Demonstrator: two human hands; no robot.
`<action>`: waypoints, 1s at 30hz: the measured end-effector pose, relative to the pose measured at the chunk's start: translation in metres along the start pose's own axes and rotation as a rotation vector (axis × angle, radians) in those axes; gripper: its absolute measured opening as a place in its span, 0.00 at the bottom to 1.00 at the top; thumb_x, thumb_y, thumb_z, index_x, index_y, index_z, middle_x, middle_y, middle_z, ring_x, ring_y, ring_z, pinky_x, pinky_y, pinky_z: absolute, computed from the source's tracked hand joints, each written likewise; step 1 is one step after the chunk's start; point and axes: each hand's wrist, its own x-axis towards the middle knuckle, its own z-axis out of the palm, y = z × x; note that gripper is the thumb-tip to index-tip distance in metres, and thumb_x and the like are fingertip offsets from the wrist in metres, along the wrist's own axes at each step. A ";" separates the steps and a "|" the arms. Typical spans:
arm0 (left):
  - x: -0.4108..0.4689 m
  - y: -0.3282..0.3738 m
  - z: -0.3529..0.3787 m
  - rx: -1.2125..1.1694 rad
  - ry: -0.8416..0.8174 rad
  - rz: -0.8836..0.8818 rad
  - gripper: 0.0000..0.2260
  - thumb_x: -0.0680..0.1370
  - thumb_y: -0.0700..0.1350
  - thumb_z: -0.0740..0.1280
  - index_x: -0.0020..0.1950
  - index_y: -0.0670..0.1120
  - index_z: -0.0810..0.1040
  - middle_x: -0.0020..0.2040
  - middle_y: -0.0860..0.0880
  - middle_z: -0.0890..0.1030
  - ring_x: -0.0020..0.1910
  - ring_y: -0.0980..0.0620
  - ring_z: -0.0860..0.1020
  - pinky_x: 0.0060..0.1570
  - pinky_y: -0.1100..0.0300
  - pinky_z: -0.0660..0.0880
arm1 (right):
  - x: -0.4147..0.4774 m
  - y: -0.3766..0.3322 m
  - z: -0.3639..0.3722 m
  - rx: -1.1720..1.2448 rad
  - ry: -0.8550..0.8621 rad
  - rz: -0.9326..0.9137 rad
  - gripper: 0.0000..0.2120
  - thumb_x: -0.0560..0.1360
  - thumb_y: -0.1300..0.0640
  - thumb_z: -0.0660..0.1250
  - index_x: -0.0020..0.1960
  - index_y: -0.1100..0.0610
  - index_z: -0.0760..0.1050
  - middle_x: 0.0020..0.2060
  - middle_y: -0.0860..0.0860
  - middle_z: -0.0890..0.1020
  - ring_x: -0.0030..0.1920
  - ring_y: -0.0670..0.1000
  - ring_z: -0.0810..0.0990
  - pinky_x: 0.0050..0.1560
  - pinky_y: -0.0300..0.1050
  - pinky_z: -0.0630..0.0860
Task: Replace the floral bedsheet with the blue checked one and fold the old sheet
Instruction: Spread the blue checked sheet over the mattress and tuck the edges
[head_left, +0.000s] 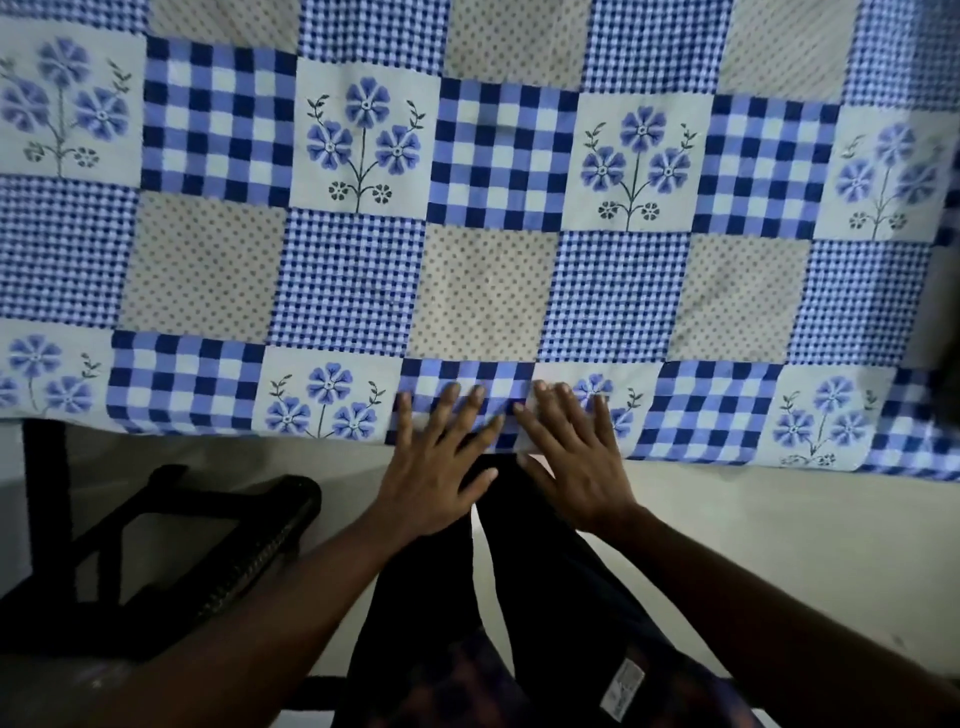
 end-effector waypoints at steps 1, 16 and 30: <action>-0.003 0.003 0.001 -0.001 -0.008 0.009 0.28 0.82 0.63 0.55 0.80 0.54 0.58 0.82 0.47 0.53 0.81 0.43 0.51 0.70 0.27 0.51 | 0.009 0.001 -0.006 -0.002 0.004 -0.024 0.28 0.84 0.40 0.52 0.81 0.50 0.57 0.81 0.53 0.55 0.81 0.57 0.53 0.74 0.69 0.57; 0.085 -0.120 -0.083 -0.168 0.529 -0.492 0.21 0.82 0.48 0.59 0.75 0.46 0.69 0.78 0.46 0.65 0.79 0.46 0.58 0.73 0.36 0.55 | 0.243 -0.130 -0.029 -0.050 -0.077 -0.218 0.36 0.80 0.38 0.46 0.82 0.55 0.42 0.82 0.57 0.46 0.81 0.60 0.41 0.76 0.69 0.40; 0.098 -0.221 -0.052 0.031 0.227 -0.531 0.28 0.83 0.64 0.45 0.82 0.56 0.50 0.82 0.47 0.49 0.81 0.44 0.47 0.74 0.31 0.43 | 0.206 -0.138 -0.034 0.247 0.230 -0.393 0.18 0.82 0.46 0.61 0.66 0.54 0.79 0.67 0.55 0.78 0.67 0.59 0.74 0.68 0.59 0.66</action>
